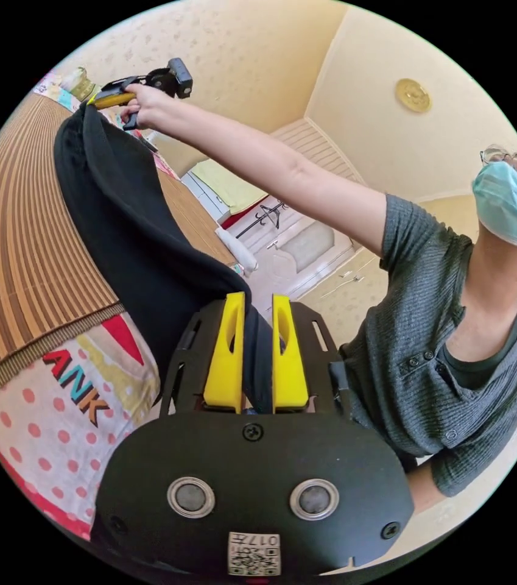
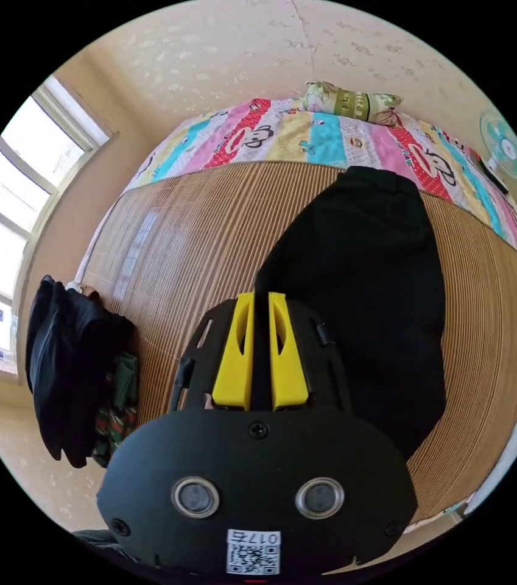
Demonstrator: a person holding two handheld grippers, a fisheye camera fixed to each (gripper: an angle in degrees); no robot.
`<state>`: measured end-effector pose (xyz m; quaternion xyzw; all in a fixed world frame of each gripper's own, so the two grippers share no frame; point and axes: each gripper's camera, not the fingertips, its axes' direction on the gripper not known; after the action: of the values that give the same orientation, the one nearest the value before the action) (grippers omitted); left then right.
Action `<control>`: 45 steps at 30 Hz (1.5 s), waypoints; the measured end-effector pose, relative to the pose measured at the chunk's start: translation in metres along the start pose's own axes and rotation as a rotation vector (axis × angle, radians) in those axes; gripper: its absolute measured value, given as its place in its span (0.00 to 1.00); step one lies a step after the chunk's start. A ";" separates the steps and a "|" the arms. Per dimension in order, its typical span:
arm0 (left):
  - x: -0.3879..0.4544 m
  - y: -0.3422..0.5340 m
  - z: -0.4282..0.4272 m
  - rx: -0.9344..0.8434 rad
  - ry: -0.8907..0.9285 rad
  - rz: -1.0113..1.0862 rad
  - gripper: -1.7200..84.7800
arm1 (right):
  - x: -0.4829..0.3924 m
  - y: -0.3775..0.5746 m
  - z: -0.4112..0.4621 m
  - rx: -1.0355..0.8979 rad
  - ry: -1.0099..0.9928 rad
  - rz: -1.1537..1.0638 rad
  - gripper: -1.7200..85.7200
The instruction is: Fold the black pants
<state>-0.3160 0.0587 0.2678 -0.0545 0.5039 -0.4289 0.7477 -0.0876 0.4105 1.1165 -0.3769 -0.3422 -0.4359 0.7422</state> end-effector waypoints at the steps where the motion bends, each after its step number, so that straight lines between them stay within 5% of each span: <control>1: -0.001 0.005 -0.011 0.069 0.001 0.001 0.12 | 0.006 0.000 0.004 -0.104 -0.153 -0.055 0.04; 5: -0.009 0.036 -0.042 0.312 -0.117 -0.076 0.11 | 0.006 0.042 -0.015 -0.162 -0.372 -0.266 0.04; 10: -0.008 0.028 -0.003 0.208 -0.332 -0.132 0.12 | 0.025 0.195 -0.069 -0.124 -0.420 -0.365 0.03; 17: -0.009 0.003 0.083 0.045 -0.723 -0.194 0.16 | 0.088 0.415 -0.150 0.110 -0.028 -0.203 0.03; 22: -0.030 0.000 0.125 0.023 -0.725 -0.190 0.17 | 0.112 0.533 -0.169 0.162 0.065 -0.067 0.05; 28: -0.046 0.018 0.131 0.111 -0.695 -0.207 0.18 | 0.100 0.539 -0.149 0.081 0.005 -0.001 0.11; 33: -0.063 0.036 0.123 0.137 -0.691 -0.227 0.14 | 0.071 0.532 -0.169 0.047 0.082 -0.053 0.07; 37: -0.068 0.056 0.113 0.172 -0.658 -0.204 0.13 | 0.052 0.557 -0.237 0.288 -0.277 -0.172 0.06; 41: -0.066 0.065 0.104 0.245 -0.700 -0.154 0.13 | 0.071 0.563 -0.232 0.219 -0.476 -0.169 0.05; 45: -0.089 0.068 0.111 0.202 -0.722 -0.183 0.13 | 0.082 0.582 -0.169 -0.097 0.061 -0.037 0.05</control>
<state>-0.1989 0.1244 0.3500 -0.1731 0.1564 -0.4945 0.8373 0.5013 0.4293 0.9517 -0.3924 -0.3048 -0.4768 0.7251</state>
